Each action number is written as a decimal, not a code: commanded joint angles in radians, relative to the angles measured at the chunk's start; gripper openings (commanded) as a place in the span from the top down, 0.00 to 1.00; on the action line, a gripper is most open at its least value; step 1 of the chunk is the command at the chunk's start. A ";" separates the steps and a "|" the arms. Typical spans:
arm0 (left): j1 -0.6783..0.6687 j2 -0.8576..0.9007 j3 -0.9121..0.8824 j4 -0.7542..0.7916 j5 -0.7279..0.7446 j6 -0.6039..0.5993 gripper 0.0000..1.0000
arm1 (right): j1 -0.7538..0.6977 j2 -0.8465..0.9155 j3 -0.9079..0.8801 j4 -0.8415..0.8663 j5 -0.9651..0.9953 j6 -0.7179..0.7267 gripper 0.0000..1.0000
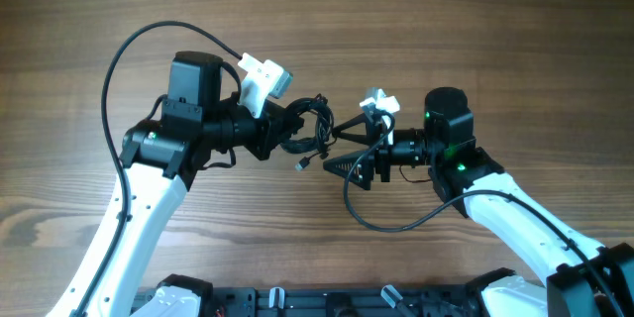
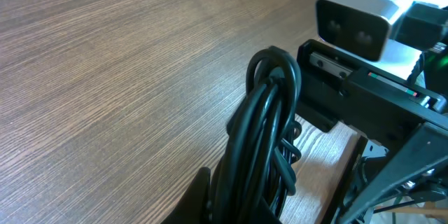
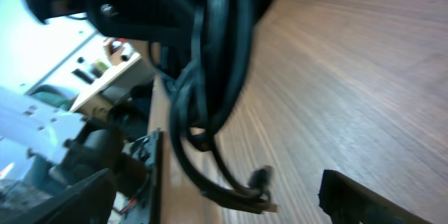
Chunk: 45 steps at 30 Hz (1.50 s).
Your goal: Untangle cables
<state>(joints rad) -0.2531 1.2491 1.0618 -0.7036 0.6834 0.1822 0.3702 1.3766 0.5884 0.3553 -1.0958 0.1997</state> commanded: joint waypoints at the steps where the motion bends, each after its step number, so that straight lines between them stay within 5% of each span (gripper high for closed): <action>1: 0.005 -0.009 0.003 0.009 0.035 -0.040 0.96 | 0.033 0.007 0.007 0.038 -0.082 -0.014 0.10; 5: 0.005 -0.009 0.003 0.007 0.054 -0.095 0.96 | 0.116 0.007 0.007 0.041 0.171 -0.013 0.16; 7: 0.005 -0.009 0.003 0.011 0.057 -0.121 0.96 | 0.150 0.008 0.007 0.031 0.282 -0.013 0.33; 9: 0.005 -0.009 0.003 0.012 0.055 -0.124 0.96 | 0.179 0.007 0.007 -0.016 0.380 0.000 0.68; 13: 0.005 -0.009 0.003 0.011 -0.126 -0.124 0.96 | 0.179 0.007 0.007 -0.101 0.397 0.208 0.94; 15: 0.005 -0.009 0.003 0.012 -0.236 -0.141 0.96 | 0.178 0.003 0.007 -0.088 0.288 0.301 0.96; 20: -0.021 -0.009 0.003 0.012 -0.247 -0.146 0.96 | 0.179 0.000 0.007 0.193 0.050 0.555 0.96; 23: -0.058 -0.009 0.003 0.018 -0.246 -0.145 0.96 | 0.179 0.000 0.007 0.341 0.053 0.614 0.96; 27: -0.107 -0.009 0.003 0.088 -0.195 -0.130 0.96 | 0.179 0.019 0.007 0.332 0.130 0.612 0.96; 28: -0.107 -0.009 0.003 0.091 -0.195 -0.130 0.96 | 0.179 0.025 0.007 0.316 0.130 0.611 0.95; 29: -0.107 -0.009 0.003 0.091 -0.195 -0.130 0.96 | 0.179 0.027 0.007 0.285 0.131 0.596 0.85; 32: -0.094 -0.009 0.003 0.090 -0.195 -0.131 0.96 | 0.161 0.027 0.007 0.119 0.095 0.442 0.00; 36: -0.024 -0.009 0.003 0.079 -0.130 -0.105 0.96 | -0.051 0.027 0.007 0.112 -0.160 0.402 0.00; 38: 0.023 -0.009 0.003 0.079 0.130 0.055 0.96 | -0.226 0.027 0.007 0.153 -0.154 0.407 0.00; 43: 0.032 -0.009 0.003 0.074 0.168 0.103 0.96 | -0.221 0.027 0.007 0.261 -0.154 0.756 0.03; 45: 0.032 -0.009 0.003 0.077 0.169 0.133 0.96 | -0.190 0.027 0.007 0.262 -0.133 0.728 0.03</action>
<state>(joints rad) -0.2268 1.2484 1.0615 -0.6315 0.8017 0.2543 0.1452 1.3972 0.5900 0.6083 -1.2232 0.8539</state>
